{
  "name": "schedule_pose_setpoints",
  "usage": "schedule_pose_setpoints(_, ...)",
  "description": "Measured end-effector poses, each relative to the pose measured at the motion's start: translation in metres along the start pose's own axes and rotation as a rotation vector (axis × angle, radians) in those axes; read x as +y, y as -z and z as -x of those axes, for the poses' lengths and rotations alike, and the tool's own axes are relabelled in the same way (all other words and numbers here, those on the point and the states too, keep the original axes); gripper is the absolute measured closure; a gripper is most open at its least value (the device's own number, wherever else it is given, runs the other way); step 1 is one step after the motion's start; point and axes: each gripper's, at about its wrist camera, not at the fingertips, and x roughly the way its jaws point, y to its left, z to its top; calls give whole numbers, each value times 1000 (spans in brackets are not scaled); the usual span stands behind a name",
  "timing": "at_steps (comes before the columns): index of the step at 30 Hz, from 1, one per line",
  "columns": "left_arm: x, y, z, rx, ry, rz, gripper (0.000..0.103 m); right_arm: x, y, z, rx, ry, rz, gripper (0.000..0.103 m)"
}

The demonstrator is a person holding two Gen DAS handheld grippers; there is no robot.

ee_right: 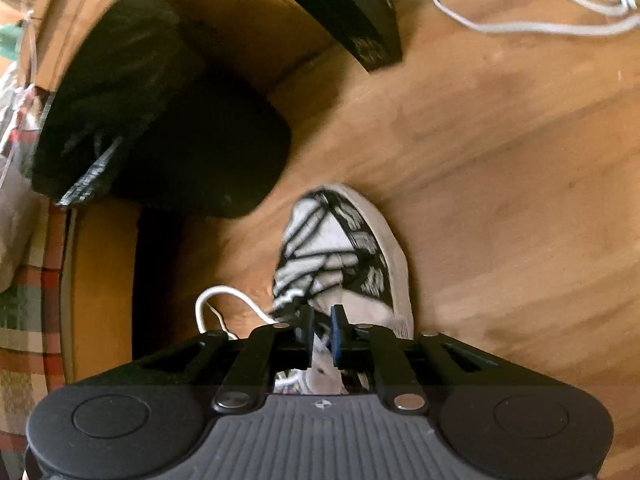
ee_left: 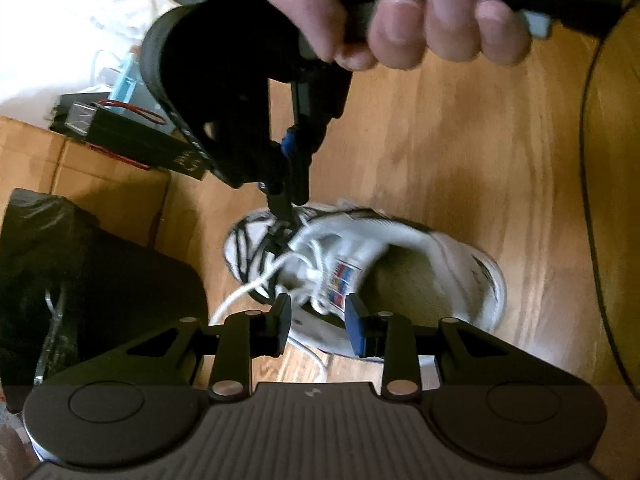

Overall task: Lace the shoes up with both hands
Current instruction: 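Lower the right gripper back onto the sneaker laces beside the left gripper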

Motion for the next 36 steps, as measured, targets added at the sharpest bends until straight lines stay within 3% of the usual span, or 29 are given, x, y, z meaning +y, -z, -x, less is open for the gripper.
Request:
schedule_pose_setpoints(10,-18,-3,-16,29,57,-54,68,-3,6,-9,15,-35,-48,85)
schedule_pose_setpoints(12,-19,-3,-19,38,64,-58,68,-6,6,-9,12,-37,-59,88)
schedule_pose_setpoints(14,-20,-2,-20,43,64,-64,69,-7,6,-9,8,-33,-62,99)
schedule_pose_setpoints(23,-19,0,-21,65,72,-56,70,1,6,-6,-12,-1,7,100)
schedule_pose_setpoints(30,-16,3,-24,72,78,-39,70,7,1,0,-54,35,62,100)
schedule_pose_setpoints(36,-17,2,-24,76,79,-42,70,-1,-19,19,-137,30,26,102)
